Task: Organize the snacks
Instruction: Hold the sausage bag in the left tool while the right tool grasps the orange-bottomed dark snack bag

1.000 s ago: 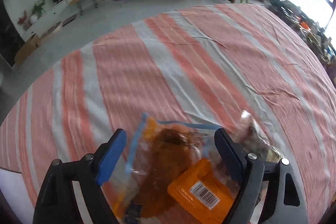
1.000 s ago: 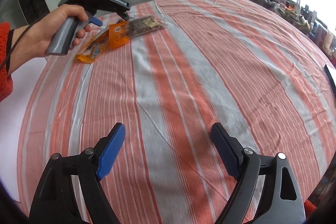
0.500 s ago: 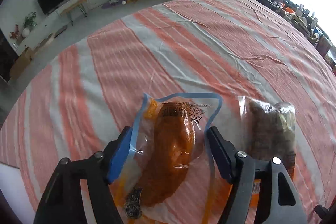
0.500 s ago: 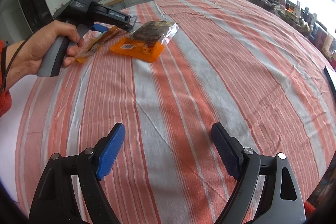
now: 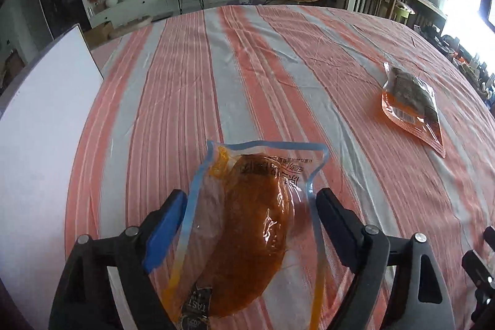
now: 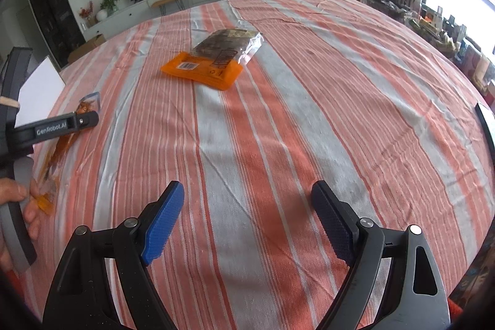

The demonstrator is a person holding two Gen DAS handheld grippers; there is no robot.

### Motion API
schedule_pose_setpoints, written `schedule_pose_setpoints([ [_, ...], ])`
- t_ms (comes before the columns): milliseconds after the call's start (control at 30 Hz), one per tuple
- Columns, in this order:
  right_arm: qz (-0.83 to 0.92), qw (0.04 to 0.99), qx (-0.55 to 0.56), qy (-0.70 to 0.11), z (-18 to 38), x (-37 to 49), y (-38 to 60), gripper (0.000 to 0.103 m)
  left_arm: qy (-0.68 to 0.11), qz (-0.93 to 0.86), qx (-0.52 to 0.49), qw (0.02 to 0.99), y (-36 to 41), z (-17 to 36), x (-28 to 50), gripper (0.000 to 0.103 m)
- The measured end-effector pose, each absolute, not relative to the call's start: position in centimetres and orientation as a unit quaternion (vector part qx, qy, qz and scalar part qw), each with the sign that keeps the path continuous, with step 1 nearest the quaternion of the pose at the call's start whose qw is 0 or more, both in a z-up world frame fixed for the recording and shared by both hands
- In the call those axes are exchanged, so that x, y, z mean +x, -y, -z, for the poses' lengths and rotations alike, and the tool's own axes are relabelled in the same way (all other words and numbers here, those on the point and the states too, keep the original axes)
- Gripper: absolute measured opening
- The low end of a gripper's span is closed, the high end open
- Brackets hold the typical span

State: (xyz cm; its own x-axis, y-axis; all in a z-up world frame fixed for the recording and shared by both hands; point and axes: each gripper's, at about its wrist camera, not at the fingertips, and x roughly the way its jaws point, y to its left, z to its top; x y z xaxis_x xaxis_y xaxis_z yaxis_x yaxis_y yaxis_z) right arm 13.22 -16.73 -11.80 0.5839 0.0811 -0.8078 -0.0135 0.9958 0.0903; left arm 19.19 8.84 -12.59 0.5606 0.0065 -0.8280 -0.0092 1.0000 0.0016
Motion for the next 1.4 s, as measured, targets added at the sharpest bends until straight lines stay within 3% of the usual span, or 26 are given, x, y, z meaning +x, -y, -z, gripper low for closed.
schedule_pose_setpoints([
  [133, -0.029, 0.890, 0.037, -0.454, 11.8, 13.2, 16.7, 0.087, -0.478, -0.007, -0.010, 0.878, -9.6, 13.0, 19.5, 0.103],
  [600, -0.020, 0.886, -0.004, -0.463, 12.2, 13.3, 15.7, 0.091, -0.466, -0.002, -0.004, 0.885, -9.3, 12.9, 19.8, 0.103],
  [733, -0.041, 0.889, 0.062, -0.453, 11.7, 13.0, 17.5, 0.091, -0.464, -0.001, -0.004, 0.886, -9.4, 12.9, 19.6, 0.103],
  [867, -0.063, 0.875, 0.215, -0.430, 11.5, 13.1, 21.6, 0.089, -0.464, -0.001, -0.005, 0.886, -9.5, 12.9, 19.5, 0.103],
  [1133, -0.014, 0.869, 0.147, -0.472, 9.1, 25.9, 19.8, 0.090, -0.464, -0.001, -0.004, 0.886, -9.5, 13.0, 19.5, 0.103],
  [1267, 0.009, 0.838, 0.187, -0.513, 10.2, 32.4, 18.0, 0.089, -0.464, -0.001, -0.005, 0.886, -9.5, 12.9, 19.5, 0.103],
  [1400, 0.053, 0.826, 0.117, -0.548, 12.0, 36.0, 13.8, 0.092, -0.464, -0.001, -0.004, 0.886, -9.4, 13.0, 19.5, 0.103],
])
